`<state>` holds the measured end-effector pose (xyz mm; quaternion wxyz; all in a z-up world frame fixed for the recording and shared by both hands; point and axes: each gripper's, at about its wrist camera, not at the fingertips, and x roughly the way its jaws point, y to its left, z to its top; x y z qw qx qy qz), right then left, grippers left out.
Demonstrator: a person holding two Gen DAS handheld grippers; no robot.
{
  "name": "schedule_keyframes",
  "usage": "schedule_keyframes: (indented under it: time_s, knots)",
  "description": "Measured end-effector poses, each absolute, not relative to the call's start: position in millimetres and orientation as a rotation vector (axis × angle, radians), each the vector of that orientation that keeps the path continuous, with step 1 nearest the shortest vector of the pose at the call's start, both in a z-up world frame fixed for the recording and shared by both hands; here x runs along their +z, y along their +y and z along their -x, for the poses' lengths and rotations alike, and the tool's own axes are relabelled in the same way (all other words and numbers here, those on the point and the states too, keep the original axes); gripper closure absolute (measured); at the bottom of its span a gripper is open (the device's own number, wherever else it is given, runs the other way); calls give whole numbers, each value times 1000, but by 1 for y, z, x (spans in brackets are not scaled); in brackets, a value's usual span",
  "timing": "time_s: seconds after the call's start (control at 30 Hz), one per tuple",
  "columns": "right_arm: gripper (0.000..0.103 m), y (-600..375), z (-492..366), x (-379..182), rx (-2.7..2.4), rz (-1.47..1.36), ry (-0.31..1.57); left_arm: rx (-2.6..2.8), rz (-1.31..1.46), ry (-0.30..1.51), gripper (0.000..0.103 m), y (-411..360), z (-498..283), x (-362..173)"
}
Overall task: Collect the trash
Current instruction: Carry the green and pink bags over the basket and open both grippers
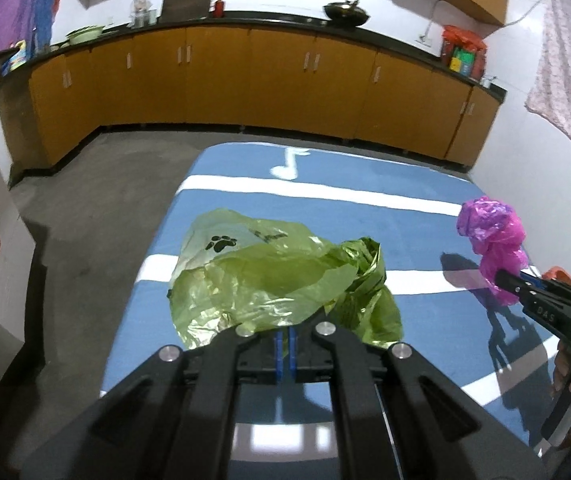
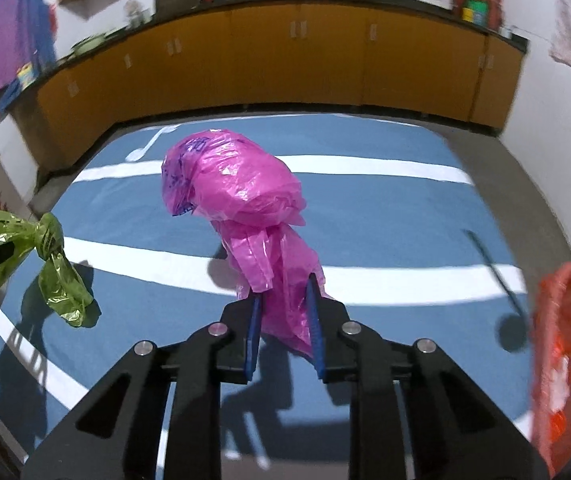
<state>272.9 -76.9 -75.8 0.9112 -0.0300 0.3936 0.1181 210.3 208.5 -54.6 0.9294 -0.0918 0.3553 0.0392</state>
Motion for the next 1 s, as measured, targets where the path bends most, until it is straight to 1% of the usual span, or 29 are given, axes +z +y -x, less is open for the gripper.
schedule_keyframes:
  time_s: [0.37,0.83,1.0]
  knots:
    - [82,-156,-215,-40,131,-22,747,-37,152,673,99,139,-199,-28]
    - [82,-216,-155,-5,-22,-73,674,-134,135,609,100,57,-171,7]
    - [82,-235,-134,-1,-64,-104,654,-180,120,584,100,26,-158,21]
